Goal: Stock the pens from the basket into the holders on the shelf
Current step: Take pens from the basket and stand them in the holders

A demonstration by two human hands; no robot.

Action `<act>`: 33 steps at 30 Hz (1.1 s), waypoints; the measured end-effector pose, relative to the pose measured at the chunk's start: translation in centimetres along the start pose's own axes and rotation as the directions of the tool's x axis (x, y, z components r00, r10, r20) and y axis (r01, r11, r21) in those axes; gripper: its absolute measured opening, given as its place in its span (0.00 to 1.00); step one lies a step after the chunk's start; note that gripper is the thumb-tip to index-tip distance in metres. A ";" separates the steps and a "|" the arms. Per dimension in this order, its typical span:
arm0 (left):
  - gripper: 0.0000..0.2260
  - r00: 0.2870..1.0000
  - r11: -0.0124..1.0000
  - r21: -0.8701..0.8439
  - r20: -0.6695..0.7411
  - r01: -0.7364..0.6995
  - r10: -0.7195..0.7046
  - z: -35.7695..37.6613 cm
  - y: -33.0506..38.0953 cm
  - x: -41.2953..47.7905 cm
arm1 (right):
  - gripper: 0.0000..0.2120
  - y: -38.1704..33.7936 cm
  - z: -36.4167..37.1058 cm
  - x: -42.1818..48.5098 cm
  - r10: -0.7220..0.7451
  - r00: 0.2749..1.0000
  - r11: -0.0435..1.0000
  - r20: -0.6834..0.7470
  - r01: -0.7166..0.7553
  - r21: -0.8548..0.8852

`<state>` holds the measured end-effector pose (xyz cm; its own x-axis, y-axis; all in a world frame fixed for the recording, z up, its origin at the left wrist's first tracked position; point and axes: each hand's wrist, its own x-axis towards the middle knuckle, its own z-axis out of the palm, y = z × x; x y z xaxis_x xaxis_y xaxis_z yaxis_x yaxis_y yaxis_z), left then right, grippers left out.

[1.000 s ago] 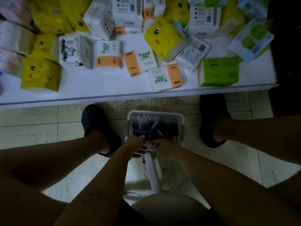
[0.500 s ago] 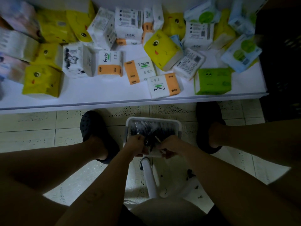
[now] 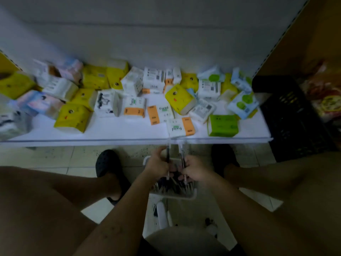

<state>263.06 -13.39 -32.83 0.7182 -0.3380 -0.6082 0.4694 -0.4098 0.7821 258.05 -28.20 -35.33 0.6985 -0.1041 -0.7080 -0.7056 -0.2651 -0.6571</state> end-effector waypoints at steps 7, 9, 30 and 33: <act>0.48 0.933 0.931 0.056 0.005 -0.360 0.360 -1.6 5.4 -3.0 | 0.45 -5.9 -3.5 -5.5 -0.324 0.942 0.919 -0.085 0.335 0.207; 0.46 0.911 0.900 0.152 0.003 -0.408 0.413 -1.8 7.1 -4.3 | 0.47 -7.4 -4.2 -7.5 -0.427 0.899 0.901 -0.093 0.432 0.032; 0.08 0.503 0.540 0.091 -0.259 -0.837 0.824 -3.6 27.1 -18.2 | 0.10 -24.5 -10.8 -22.4 -0.806 0.317 0.498 -0.500 0.819 -0.284; 0.17 0.472 0.490 -0.003 -0.271 -0.872 0.839 -4.3 29.3 -19.6 | 0.06 -26.9 -11.6 -24.0 -0.817 0.285 0.424 -0.502 0.886 -0.187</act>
<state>264.93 -15.13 2.55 0.8723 -0.2735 0.4053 -0.3945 0.0960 0.9138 261.61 -29.68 2.34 0.8351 -0.2942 0.4649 0.3421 -0.3841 -0.8576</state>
